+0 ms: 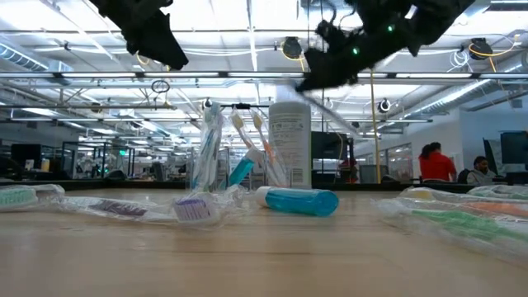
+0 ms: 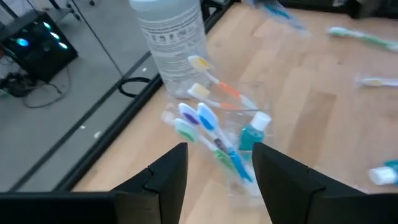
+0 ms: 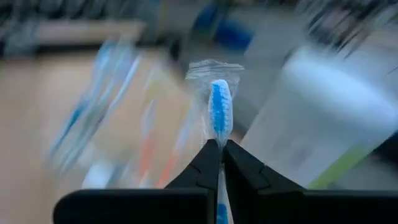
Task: Pick & Place toothbrushing station
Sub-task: Put the blue toothbrush into the transparent organizer
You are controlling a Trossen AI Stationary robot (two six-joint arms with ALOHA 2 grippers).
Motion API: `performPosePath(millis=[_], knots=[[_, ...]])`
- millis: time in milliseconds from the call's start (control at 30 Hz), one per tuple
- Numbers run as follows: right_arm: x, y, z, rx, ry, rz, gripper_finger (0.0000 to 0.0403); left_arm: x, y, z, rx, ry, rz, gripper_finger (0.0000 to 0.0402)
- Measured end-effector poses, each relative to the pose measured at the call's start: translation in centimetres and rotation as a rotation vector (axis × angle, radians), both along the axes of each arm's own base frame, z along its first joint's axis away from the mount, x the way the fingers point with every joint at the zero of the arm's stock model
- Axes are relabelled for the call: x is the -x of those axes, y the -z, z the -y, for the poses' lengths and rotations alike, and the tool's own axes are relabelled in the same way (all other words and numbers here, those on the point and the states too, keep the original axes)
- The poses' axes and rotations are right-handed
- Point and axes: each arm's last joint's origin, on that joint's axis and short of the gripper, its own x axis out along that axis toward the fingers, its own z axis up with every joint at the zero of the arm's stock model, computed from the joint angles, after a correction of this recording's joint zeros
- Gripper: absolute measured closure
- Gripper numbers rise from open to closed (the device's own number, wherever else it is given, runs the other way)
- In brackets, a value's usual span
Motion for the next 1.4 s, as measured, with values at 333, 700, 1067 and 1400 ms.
performPosePath(millis=[333, 700, 1067, 1400], knots=[[-2.5, -0.4, 0.2, 0.217, -0.373, 0.499, 0.04, -0.1, 0.1, 0.8, 0.092, 0.032, 0.033, 0.0215], [-5.2, 5.9, 2.6, 0.111, -0.279, 0.51, 0.0399, -0.2, -0.1, 1.1, 0.092, 0.044, 0.053, 0.0215], [-5.7, 9.8, 2.8, 0.002, -0.216, 0.238, 0.0386, -0.2, -0.1, 1.2, 0.104, 0.049, 0.057, 0.0215], [-5.7, 10.0, 2.2, 0.067, -0.091, 0.182, 0.038, -0.2, -0.1, 1.2, 0.09, 0.057, 0.051, 0.0215]])
